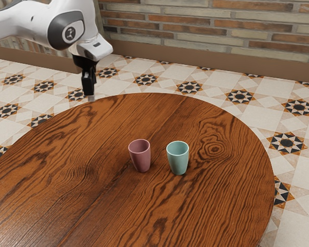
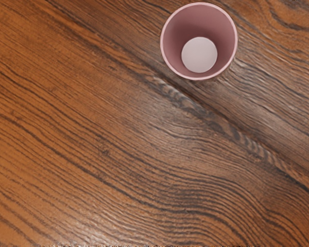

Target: Place the left cup onto the right cup

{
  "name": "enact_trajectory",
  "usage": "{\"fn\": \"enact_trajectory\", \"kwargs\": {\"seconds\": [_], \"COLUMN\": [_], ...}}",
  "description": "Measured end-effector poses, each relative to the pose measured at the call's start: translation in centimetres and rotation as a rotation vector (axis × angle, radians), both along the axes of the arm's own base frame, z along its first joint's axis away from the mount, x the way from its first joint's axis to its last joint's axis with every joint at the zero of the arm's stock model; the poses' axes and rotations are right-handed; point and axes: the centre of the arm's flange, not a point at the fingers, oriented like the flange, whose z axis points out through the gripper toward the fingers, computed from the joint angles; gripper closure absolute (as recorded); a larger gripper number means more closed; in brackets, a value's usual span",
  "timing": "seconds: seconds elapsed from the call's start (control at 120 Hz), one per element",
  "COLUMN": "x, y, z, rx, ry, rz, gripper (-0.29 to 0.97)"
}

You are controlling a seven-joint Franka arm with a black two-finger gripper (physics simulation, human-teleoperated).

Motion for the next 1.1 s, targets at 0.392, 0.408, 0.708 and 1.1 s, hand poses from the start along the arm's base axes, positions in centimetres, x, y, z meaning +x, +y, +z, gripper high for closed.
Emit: {"fn": "enact_trajectory", "kwargs": {"seconds": [0.392, 0.408, 0.708, 1.1], "x": [-0.7, -0.6, 2.5, 5.0], "y": [-2.1, -2.2, -1.7, -4.0], "z": [-5.1, -5.4, -11.3, -14.0], "rx": [-0.037, -0.036, -0.010, 0.008], "ry": [0.038, 0.038, 0.063, 0.069], "rz": [-0.013, -0.014, -0.024, -0.104], "gripper": [0.00, 0.00, 0.00, 0.00]}}
